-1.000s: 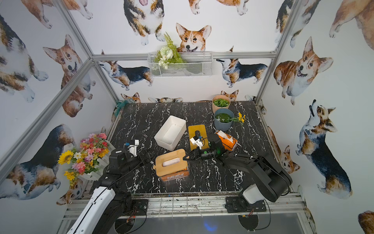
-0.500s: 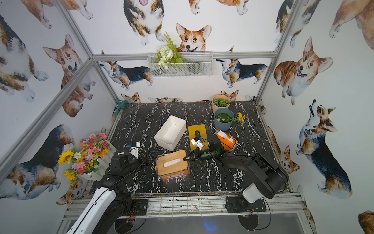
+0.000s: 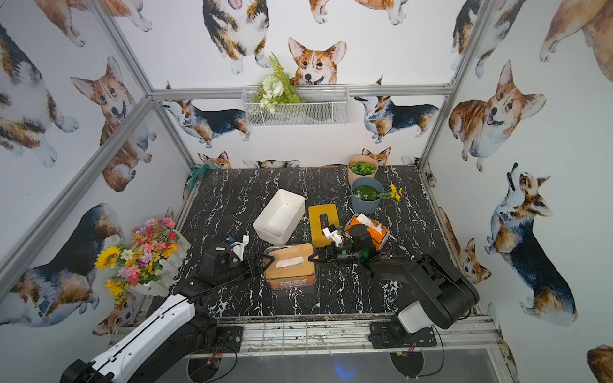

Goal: Put the tissue paper into the tissue box
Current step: Close the box lid on the tissue box.

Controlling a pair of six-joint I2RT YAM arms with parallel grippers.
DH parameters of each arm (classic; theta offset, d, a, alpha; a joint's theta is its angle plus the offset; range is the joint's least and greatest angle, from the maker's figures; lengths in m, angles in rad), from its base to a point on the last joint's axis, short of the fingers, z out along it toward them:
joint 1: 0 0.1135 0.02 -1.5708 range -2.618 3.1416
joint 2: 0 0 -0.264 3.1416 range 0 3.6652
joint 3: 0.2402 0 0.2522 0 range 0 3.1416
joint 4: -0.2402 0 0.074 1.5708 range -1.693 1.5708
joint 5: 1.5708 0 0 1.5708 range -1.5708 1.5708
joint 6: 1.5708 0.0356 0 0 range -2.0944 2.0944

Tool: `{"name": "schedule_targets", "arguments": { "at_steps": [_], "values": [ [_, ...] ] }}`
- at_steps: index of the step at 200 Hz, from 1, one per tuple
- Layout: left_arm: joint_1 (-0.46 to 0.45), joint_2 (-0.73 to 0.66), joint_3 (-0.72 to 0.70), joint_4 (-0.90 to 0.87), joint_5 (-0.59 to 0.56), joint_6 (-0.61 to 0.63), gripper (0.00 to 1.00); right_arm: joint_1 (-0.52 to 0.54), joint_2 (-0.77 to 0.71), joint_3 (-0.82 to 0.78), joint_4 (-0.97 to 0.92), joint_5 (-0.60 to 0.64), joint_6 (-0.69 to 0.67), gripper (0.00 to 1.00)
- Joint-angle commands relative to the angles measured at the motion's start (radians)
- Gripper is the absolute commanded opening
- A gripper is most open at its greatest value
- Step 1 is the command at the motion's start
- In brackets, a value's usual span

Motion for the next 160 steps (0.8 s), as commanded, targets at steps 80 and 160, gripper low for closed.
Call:
{"name": "schedule_targets", "arguments": {
  "at_steps": [80,160],
  "values": [
    [-0.001,0.115,0.086,-0.047,0.001,0.152,0.76,-0.008,0.006,-0.054,0.072,0.042,0.027,0.0],
    [0.0,0.098,0.064,-0.026,0.009,0.137,0.74,-0.006,0.005,-0.048,0.078,0.055,0.043,0.0]
  ]
}}
